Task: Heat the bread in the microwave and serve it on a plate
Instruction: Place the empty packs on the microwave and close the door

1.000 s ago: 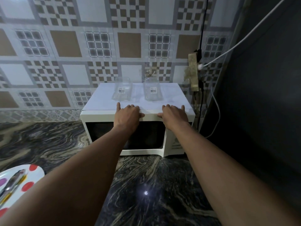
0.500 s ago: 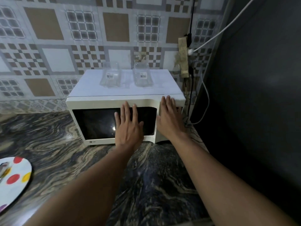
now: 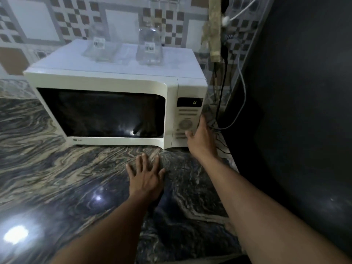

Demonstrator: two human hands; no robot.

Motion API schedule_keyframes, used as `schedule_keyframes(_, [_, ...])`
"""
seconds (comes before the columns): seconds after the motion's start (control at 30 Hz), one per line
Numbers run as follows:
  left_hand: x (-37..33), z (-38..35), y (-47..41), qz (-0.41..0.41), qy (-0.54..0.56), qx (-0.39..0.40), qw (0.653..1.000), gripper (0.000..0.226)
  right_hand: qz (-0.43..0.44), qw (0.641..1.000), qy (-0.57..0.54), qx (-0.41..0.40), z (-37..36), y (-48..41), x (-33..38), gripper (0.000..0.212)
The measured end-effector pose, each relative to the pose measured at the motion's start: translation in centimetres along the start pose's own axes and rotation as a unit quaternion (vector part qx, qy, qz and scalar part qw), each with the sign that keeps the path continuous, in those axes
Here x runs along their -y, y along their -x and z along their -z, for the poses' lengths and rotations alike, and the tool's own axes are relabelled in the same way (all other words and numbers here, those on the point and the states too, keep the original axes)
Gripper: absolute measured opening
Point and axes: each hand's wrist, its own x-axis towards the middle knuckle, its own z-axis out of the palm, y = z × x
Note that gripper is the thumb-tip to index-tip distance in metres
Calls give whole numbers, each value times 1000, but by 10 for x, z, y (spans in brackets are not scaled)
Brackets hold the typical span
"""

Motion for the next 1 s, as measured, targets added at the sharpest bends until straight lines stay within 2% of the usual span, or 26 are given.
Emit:
schedule_keyframes(0.17, [-2, -12, 2, 9, -12, -46, 999, 64, 7, 998, -21, -53, -13, -13, -6, 50])
schedule_keyframes(0.4, [0, -14, -1, 16, -4, -54, 998, 66, 13, 996, 6, -83, -22, -21, -10, 52])
schedule_keyframes(0.57, [0, -14, 0, 16, -3, -57, 998, 66, 20, 995, 0, -99, -24, -24, -14, 45])
schedule_keyframes(0.63, [0, -14, 0, 16, -1, -58, 998, 66, 22, 994, 2, -105, -27, -24, -18, 49])
schedule_keyframes(0.77, [0, -14, 1, 18, 3, -67, 998, 67, 24, 997, -7, -69, -38, -16, -30, 60])
schedule_keyframes(1.0, [1, -15, 0, 19, 5, -67, 998, 67, 21, 996, 3, -82, -46, -16, -34, 59])
